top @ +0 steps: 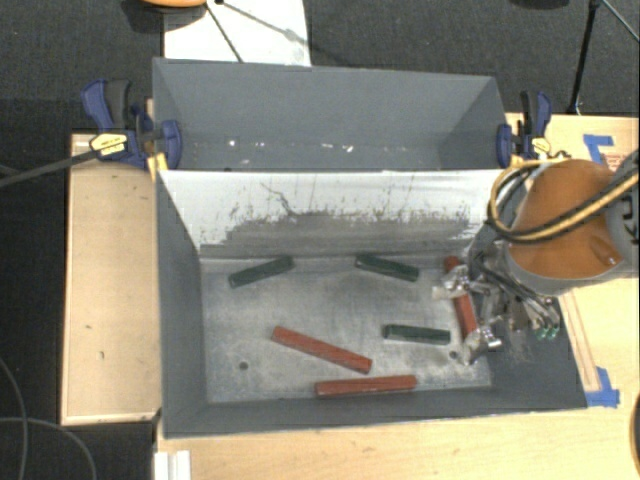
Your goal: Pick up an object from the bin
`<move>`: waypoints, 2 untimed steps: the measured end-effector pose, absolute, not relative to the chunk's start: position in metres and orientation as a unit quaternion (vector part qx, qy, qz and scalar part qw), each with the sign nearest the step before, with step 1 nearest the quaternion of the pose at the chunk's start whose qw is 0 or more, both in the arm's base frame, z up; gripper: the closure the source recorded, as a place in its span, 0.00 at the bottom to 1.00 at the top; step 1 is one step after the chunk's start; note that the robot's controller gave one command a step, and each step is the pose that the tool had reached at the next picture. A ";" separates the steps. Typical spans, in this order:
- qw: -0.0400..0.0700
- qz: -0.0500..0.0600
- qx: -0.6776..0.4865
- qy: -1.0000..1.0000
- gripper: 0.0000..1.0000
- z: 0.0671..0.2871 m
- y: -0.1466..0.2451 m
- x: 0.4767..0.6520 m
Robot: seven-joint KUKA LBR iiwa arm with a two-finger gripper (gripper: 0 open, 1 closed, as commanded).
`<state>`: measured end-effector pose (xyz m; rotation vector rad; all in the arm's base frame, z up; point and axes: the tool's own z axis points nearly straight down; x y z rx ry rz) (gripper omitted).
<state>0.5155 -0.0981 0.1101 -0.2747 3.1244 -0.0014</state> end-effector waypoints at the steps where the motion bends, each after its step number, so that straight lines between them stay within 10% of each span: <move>1: -0.002 0.000 0.047 0.999 1.00 0.074 -0.094 0.525; 2: -0.002 0.000 0.044 0.999 1.00 0.074 -0.094 0.525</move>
Offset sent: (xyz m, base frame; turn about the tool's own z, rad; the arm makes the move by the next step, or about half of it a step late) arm 0.0000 0.0000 0.0000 0.0000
